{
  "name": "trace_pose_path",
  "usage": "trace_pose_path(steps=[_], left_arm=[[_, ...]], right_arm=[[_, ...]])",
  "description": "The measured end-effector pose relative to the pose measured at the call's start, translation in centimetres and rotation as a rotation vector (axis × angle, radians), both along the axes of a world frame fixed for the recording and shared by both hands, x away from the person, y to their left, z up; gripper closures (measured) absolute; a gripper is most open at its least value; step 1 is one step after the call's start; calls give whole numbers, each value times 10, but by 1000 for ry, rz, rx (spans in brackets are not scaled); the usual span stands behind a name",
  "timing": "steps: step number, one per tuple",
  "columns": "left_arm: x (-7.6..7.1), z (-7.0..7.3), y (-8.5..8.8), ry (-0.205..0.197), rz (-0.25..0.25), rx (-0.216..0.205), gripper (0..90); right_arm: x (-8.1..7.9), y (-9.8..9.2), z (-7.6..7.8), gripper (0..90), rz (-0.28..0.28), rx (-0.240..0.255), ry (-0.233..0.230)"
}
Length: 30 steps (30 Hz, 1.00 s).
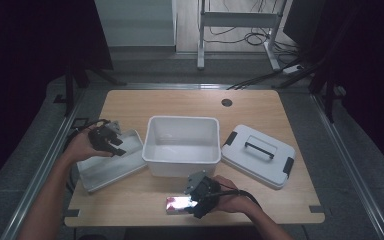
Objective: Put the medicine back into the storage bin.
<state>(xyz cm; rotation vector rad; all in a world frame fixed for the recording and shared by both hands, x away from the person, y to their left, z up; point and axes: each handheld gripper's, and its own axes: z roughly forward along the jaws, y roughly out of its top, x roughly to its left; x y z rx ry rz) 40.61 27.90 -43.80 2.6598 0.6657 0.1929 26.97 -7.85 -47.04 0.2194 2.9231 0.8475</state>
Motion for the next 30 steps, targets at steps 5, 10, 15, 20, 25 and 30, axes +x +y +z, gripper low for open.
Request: trace_pose_path(steps=[5, 10, 15, 20, 25, 30], left_arm=[[-3, -3, 2, 18, 13, -15, 540], [-3, -4, 5, 12, 22, -14, 539], [-3, -3, 7, -2, 23, -21, 542], [-3, -3, 8, 0, 20, -13, 543], [-4, 2, 11, -4, 23, -14, 545], [-5, 4, 12, -8, 27, -16, 545]], right_arm=[[-1, 8, -12, 298, 22, -66, 23], [1, 11, -15, 409, 30, -93, 26], [6, 13, -15, 506, 44, -127, 37], [6, 11, -4, 508, 67, -119, 42], [0, 6, 43, 509, 102, -76, -19], [3, 1, 77, 510, 125, -53, -47]])
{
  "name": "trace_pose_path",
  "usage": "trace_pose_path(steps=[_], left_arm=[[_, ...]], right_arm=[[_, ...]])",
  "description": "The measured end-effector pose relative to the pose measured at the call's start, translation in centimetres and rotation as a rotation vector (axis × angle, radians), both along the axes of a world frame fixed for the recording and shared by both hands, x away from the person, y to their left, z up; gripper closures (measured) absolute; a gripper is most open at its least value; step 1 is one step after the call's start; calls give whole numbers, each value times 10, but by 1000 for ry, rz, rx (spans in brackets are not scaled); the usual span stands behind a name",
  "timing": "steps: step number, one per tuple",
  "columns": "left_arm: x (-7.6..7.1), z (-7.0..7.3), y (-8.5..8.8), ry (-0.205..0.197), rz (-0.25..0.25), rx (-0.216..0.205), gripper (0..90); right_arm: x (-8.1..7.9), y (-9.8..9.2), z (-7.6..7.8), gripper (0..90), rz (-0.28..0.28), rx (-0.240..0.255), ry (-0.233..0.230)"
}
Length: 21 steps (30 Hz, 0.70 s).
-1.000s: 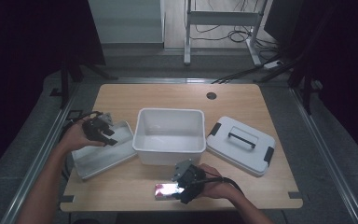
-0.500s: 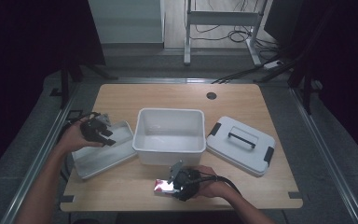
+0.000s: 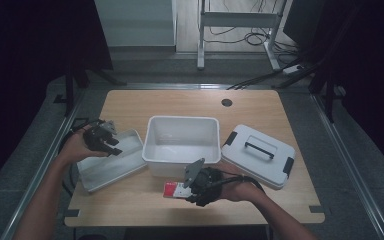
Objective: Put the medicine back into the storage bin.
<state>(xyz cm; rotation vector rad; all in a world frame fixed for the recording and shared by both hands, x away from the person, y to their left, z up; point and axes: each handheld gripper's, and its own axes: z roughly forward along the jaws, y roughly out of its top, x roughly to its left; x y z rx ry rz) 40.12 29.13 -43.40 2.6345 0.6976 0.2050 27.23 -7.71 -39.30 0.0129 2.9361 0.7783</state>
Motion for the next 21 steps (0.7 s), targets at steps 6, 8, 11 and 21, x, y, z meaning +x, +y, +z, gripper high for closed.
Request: trace_pose_path(steps=[6, 8, 11, 21], left_arm=[[1, -3, -1, 5, -2, -2, 544], [1, -4, -1, 4, -4, -3, 544], [1, -6, -3, 8, -6, 1, 545], [-1, -5, -3, 5, -14, -4, 544]], right_arm=[[10, -2, 43, 509, 3, 41, -52], [16, -1, 53, 509, 4, 50, -54], [29, 4, 68, 510, -13, 49, -90], [69, 23, 73, 510, -20, 51, -93]])
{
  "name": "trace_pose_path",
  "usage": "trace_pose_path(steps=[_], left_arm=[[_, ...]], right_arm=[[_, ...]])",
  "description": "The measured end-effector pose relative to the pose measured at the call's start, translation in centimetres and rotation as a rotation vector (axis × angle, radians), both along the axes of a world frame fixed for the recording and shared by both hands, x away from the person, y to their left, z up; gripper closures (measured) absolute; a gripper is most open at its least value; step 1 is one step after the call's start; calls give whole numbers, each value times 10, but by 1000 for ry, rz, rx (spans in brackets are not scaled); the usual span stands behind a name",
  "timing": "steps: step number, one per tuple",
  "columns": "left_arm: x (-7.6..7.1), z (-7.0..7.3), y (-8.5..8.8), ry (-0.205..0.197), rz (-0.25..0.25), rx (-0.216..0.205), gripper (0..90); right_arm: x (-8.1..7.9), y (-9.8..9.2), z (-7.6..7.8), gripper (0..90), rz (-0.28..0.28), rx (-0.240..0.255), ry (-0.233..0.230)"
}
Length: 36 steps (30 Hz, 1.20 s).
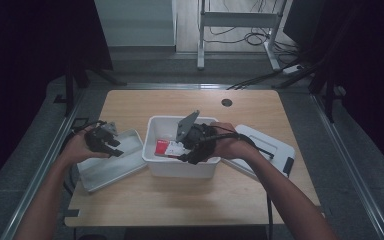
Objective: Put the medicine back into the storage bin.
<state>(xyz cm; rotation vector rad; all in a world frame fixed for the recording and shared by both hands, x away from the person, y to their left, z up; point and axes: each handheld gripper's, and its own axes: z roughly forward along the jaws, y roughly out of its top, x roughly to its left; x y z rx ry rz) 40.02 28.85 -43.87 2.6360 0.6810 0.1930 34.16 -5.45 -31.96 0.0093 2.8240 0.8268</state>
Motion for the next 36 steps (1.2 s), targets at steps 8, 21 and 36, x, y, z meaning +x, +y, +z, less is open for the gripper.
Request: trace_pose_path(steps=[8, 21, 36], left_arm=[[0, -3, 1, 6, 1, -1, 546], [1, -7, 1, 14, -1, -4, 547], [1, -13, 2, 16, 5, -13, 546]], right_arm=[[29, 12, -12, 509, -3, -5, 18], [65, 31, -45, 508, -29, -83, 59], [76, 55, -104, 506, -32, -192, 141]])
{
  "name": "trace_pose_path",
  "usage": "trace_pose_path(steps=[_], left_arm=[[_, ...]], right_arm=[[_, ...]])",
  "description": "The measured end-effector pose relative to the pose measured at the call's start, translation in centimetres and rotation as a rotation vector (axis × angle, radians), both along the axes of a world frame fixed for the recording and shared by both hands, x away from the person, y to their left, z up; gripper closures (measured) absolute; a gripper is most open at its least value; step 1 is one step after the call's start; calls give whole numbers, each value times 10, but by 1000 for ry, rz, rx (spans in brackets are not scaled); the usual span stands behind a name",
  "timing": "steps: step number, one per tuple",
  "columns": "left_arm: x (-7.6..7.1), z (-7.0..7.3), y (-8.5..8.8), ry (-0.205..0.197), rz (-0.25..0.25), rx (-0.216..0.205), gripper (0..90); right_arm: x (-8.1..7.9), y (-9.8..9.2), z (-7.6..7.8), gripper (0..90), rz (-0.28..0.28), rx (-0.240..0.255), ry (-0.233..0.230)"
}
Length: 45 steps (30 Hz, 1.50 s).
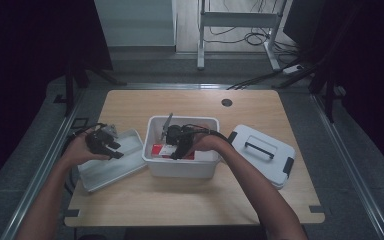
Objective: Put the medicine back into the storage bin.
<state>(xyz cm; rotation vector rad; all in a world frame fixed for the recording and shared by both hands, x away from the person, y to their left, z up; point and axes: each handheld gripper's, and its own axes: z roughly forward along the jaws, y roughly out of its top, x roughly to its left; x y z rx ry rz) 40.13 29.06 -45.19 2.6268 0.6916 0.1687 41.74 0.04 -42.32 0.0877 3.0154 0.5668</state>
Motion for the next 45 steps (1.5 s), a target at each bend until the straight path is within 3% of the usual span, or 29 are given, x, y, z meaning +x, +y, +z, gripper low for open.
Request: trace_pose_path(steps=[7, 13, 27, 35, 36, 37, 42, 44, 45], left_arm=[[1, 1, 0, -1, -1, 5, 546], [0, -1, -1, -1, 0, 6, 545], [0, -1, -1, -2, -4, 10, 544], [0, -1, 1, -1, 1, 12, 541], [-1, -1, 2, -4, 2, 13, 538], [-1, -1, 2, -4, 2, 13, 538], [-1, -1, 2, -3, 6, 15, 536], [-2, -1, 2, -5, 9, 15, 533], [-2, -1, 2, -5, 9, 15, 531]], right_arm=[[0, 4, -13, 506, 8, -24, 27], [-1, 8, -21, 505, 27, -47, 24], [1, 12, -35, 473, 8, -97, 24], [3, 2, -19, 433, -36, -38, 1], [4, -4, -10, 427, -61, -1, -12], [4, -4, -10, 427, -61, -1, -12], [2, -26, 20, 431, -104, 116, -33], [-5, -39, 36, 418, -114, 153, -48], [-5, -39, 36, 418, -114, 153, -48]])
